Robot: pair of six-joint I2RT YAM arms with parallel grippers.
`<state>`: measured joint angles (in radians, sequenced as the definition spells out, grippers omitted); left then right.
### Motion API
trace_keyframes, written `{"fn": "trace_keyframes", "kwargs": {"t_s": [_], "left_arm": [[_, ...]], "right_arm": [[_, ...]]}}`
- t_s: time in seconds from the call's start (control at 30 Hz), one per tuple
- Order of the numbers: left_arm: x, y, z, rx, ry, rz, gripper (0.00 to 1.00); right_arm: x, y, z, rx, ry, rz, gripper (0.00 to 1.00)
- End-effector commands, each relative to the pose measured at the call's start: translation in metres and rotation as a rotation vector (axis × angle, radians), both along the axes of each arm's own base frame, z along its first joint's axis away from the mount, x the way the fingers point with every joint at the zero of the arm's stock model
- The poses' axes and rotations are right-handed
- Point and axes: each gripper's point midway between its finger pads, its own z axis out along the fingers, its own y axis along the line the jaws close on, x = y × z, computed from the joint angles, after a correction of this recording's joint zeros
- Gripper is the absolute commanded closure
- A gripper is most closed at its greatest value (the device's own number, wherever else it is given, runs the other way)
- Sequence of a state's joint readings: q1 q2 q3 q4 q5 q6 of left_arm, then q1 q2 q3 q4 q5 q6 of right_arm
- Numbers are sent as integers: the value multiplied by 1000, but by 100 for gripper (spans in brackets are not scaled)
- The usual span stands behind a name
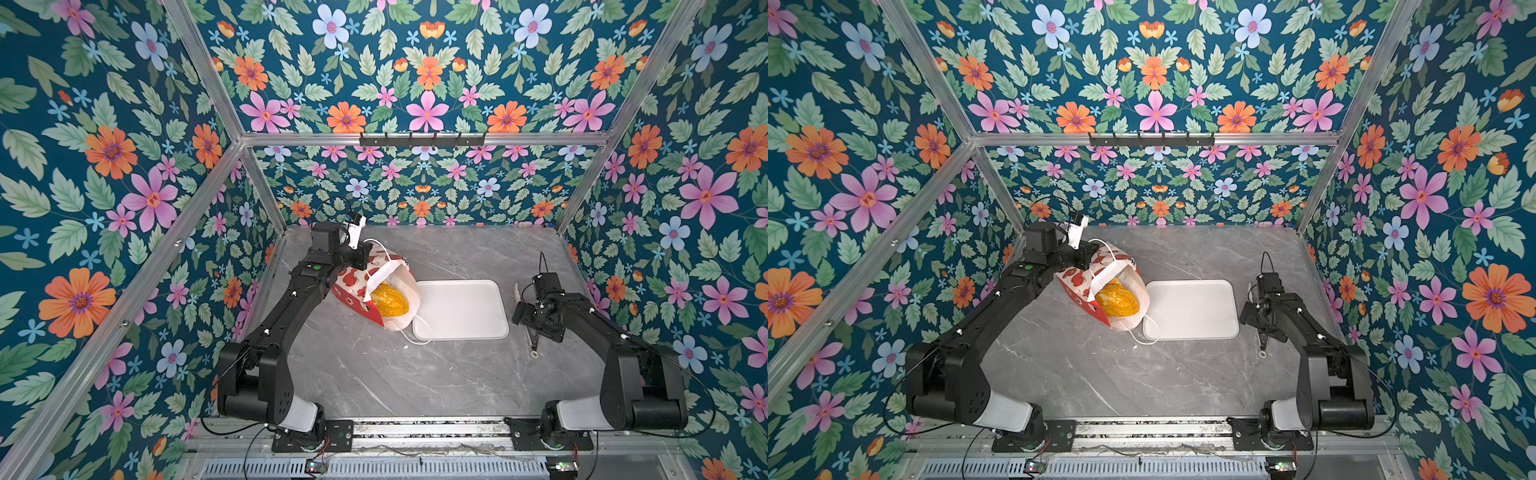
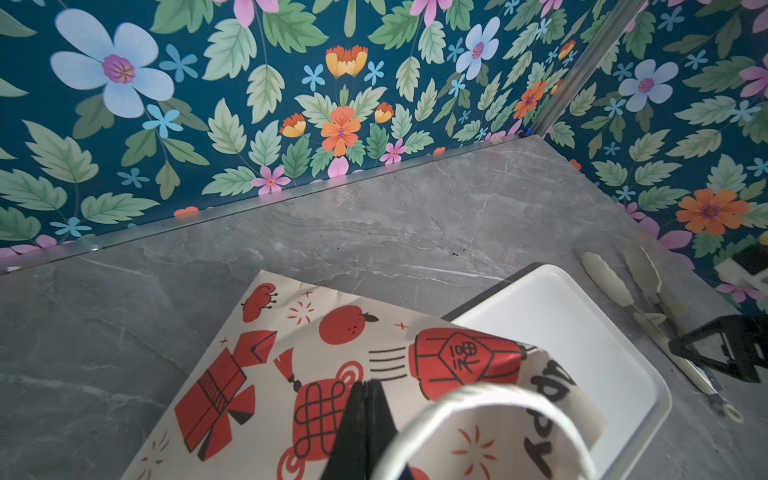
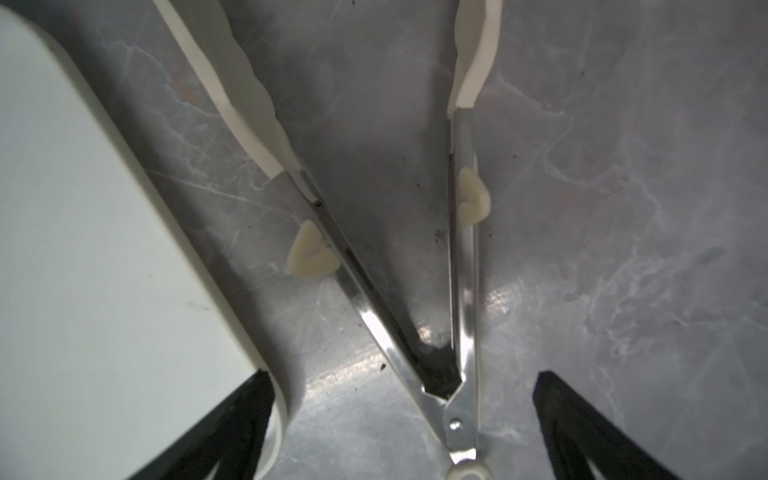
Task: Take the fake bread out of the paper bag
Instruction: 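Lower the right gripper and grasp the metal tongs by the handle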
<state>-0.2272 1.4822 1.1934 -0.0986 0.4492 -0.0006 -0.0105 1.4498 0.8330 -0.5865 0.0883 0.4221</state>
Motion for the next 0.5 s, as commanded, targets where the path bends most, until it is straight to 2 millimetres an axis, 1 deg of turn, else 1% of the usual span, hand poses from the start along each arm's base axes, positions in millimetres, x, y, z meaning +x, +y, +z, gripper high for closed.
{"fn": "trace_keyframes", "kwargs": {"t_s": [0.0,0.13,0.23,0.37,0.4,0.47], "left_arm": [[1,-4,5,-25,-24,-18,100],[3,0,6,-20,-28,-4,100],[4,-2,7,-37,-25,-14,100],[4,-9,8,-78,-19,-45,100],[4,-11,7,-83,-16,-51,100],[5,-11,6,-84,-13,-52,100]], "right_arm": [[4,1,-10,4,39,16,1],[7,0,-26,2,87,7,1],[7,-1,-30,3,114,16,6],[6,-6,-32,-9,120,9,16],[6,-6,-32,-9,119,10,20],[6,-7,-32,-11,122,8,25]]}}
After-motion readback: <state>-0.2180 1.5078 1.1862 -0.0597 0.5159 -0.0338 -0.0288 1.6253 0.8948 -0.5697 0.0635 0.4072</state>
